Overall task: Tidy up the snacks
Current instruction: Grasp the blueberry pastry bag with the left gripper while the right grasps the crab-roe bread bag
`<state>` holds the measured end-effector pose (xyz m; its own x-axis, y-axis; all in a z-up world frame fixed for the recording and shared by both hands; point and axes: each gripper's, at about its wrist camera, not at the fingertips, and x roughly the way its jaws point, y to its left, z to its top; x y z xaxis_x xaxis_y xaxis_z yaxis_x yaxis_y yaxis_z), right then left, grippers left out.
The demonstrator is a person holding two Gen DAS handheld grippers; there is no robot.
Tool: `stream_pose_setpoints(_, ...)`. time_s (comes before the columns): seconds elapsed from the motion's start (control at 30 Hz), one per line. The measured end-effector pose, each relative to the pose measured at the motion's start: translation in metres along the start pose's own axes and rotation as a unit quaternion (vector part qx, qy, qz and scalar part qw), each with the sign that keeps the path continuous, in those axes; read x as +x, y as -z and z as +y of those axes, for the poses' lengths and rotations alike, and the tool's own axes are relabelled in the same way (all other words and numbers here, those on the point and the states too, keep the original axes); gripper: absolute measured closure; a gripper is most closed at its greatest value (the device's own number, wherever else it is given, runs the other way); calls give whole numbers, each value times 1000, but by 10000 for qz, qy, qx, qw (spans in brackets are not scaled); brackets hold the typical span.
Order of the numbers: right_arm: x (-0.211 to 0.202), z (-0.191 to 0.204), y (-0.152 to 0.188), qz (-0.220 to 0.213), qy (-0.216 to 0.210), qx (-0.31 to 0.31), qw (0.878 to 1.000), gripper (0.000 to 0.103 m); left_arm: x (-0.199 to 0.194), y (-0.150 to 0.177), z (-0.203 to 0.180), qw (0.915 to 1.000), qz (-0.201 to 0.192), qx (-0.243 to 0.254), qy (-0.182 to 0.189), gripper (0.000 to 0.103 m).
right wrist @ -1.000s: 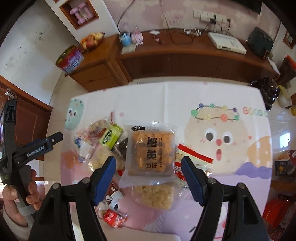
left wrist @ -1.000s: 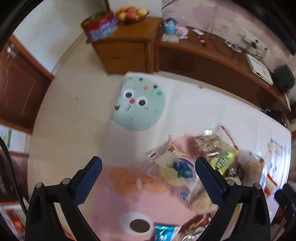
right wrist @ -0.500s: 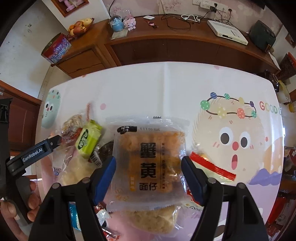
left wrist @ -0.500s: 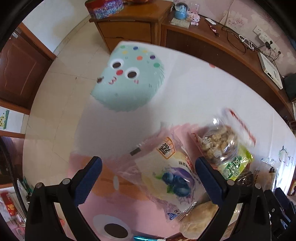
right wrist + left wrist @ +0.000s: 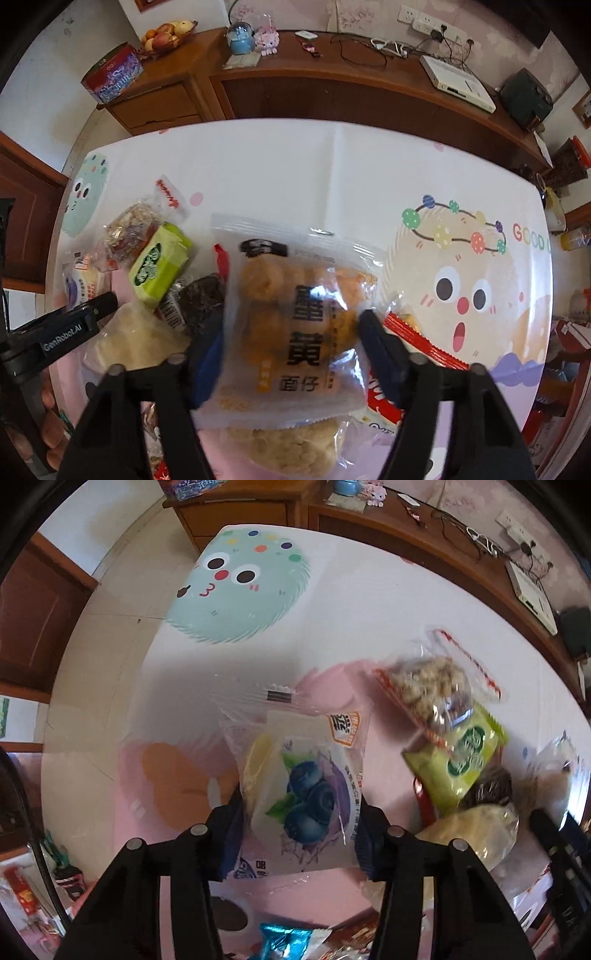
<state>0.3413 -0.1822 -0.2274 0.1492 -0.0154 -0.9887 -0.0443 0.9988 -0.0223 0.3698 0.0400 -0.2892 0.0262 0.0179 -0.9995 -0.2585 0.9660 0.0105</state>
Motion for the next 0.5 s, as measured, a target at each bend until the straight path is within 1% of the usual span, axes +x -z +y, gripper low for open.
stream_pose_setpoints(0.03, -6, 2, 1, -78, -13, -47, 10000, 51, -2, 2, -2, 10000, -9, 17, -23, 56)
stream_pose_setpoints(0.1, -16, 6, 2, -197, 13, -139, 9997, 67, -4, 1, 0, 10000, -38, 64, -67, 57)
stream_pose_setpoints(0.13, -22, 8, 3, -264, -4, -190, 9995, 74, -4, 2, 0, 9999, -38, 69, -67, 57)
stream_pose_setpoints(0.17, -27, 9, 3, -320, -103, -229, 9992, 92, -5, 5, 1, 9999, -44, 77, -59, 57)
stream_pose_setpoints(0.2, -34, 9, 4, -326, -357, -237, 9985, 103, -9, 8, 2, 9999, -70, 95, -66, 57)
stream_pose_setpoints(0.23, -39, 10, 6, -299, -474, -228, 9982, 103, -12, 11, 2, 9999, -85, 106, -75, 57)
stream_pose_setpoints(0.33, -51, 17, 13, -498, -325, -439, 9973, 103, -25, 16, -2, 9996, -218, 179, -86, 58)
stream_pose_setpoints(0.37, -54, 17, 17, -507, -347, -426, 9972, 103, -30, 26, -2, 9994, -254, 200, -85, 58)
stream_pose_setpoints(0.5, -68, 6, 25, -591, -499, -218, 9968, 103, -53, 39, -5, 9983, -465, 347, -41, 58)
